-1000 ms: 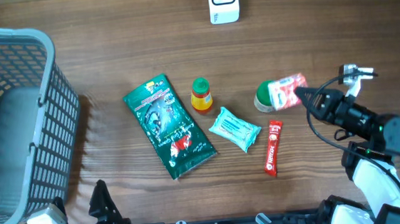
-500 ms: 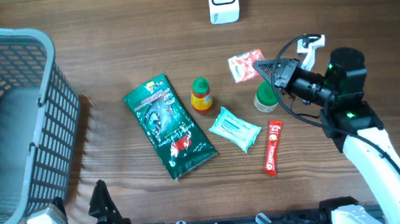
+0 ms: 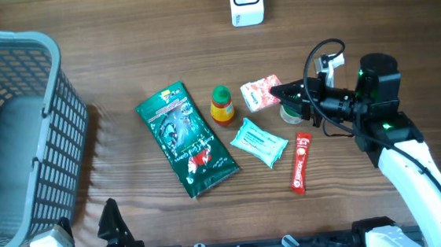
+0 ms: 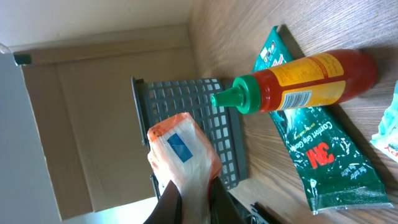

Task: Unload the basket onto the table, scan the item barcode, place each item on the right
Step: 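Carry the Kleenex pack to the white scanner, barcode facing it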

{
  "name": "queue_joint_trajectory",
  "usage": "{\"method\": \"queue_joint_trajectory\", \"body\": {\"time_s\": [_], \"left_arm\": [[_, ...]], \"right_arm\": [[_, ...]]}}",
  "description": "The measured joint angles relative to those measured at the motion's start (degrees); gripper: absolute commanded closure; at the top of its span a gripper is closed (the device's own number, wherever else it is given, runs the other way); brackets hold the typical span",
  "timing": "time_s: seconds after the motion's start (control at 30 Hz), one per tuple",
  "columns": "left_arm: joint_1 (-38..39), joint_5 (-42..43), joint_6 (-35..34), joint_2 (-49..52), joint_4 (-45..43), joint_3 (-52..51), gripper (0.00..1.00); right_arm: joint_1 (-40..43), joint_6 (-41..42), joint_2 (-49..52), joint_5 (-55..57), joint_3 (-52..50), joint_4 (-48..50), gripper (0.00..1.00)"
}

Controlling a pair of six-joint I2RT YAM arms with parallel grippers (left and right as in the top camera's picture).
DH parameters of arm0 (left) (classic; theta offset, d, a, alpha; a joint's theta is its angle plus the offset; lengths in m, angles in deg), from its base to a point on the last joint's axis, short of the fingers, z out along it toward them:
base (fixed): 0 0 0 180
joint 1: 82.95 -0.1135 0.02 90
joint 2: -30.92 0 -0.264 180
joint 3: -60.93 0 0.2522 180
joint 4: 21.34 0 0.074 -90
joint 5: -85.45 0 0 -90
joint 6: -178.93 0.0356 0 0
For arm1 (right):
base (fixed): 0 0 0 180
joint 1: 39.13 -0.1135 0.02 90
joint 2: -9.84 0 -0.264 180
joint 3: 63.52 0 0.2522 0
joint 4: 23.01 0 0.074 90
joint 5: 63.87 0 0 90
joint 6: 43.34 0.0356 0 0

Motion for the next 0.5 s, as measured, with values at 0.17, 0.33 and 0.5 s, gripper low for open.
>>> {"method": "queue_joint_trajectory", "body": {"time_s": [0.17, 0.33, 0.5], "left_arm": [[0.00, 0.00, 0.00, 0.00, 0.00, 0.00, 0.00], [0.00, 0.00, 0.00, 0.00, 0.00, 0.00, 0.00], [0.00, 0.00, 0.00, 0.00, 0.04, 0.00, 0.00]], "right_arm": [[0.00, 5.73, 0.00, 3.10, 0.02, -1.62, 0.95], [0.00, 15.65, 0.09, 12.46, 0.02, 0.55, 0.95], [0.00, 25.88, 11.72, 16.24, 6.47, 6.75, 0.95]]}}
